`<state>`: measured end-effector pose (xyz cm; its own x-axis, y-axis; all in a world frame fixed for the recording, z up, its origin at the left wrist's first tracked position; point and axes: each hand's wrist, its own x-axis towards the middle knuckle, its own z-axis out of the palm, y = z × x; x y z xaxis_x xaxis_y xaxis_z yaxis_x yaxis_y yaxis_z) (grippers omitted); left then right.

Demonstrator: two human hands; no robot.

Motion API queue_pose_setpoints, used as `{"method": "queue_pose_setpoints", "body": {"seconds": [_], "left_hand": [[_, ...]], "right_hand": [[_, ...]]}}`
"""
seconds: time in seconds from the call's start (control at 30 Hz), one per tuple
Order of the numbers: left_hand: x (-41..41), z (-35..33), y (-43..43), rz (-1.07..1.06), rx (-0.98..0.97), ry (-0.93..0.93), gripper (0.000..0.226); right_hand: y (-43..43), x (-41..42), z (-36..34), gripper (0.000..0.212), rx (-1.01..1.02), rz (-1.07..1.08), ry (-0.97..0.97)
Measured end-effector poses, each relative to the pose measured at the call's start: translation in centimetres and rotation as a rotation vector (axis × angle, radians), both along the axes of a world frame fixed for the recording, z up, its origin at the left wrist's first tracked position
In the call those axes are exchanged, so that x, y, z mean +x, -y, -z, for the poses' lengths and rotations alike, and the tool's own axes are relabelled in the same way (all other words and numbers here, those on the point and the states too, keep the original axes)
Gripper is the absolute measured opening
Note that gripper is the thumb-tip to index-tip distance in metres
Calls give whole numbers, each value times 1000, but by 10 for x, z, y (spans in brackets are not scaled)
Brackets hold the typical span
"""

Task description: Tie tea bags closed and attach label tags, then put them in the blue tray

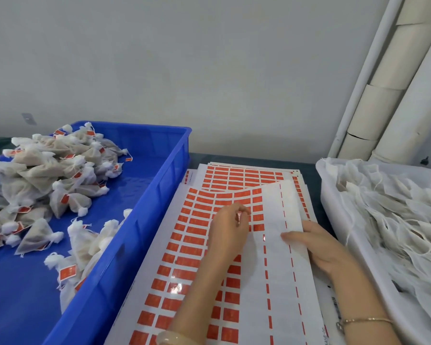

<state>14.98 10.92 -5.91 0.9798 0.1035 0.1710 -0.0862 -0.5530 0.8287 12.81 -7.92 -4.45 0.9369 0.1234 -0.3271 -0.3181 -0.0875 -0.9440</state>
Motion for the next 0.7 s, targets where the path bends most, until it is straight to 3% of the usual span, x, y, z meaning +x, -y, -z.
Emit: {"method": "queue_pose_setpoints", "body": {"seconds": [0.3,0.5,0.7], "left_hand": [[-7,6,-4,99,90,45,22],[-9,8,-2,144,206,-10,46],[-11,11,2,109,148,25,44]], "right_hand": [[-9,7,8,31,57,151,-4],[-9,4,8,18,127,175,-8],[-9,-1,7,14,178,167,-13]]}}
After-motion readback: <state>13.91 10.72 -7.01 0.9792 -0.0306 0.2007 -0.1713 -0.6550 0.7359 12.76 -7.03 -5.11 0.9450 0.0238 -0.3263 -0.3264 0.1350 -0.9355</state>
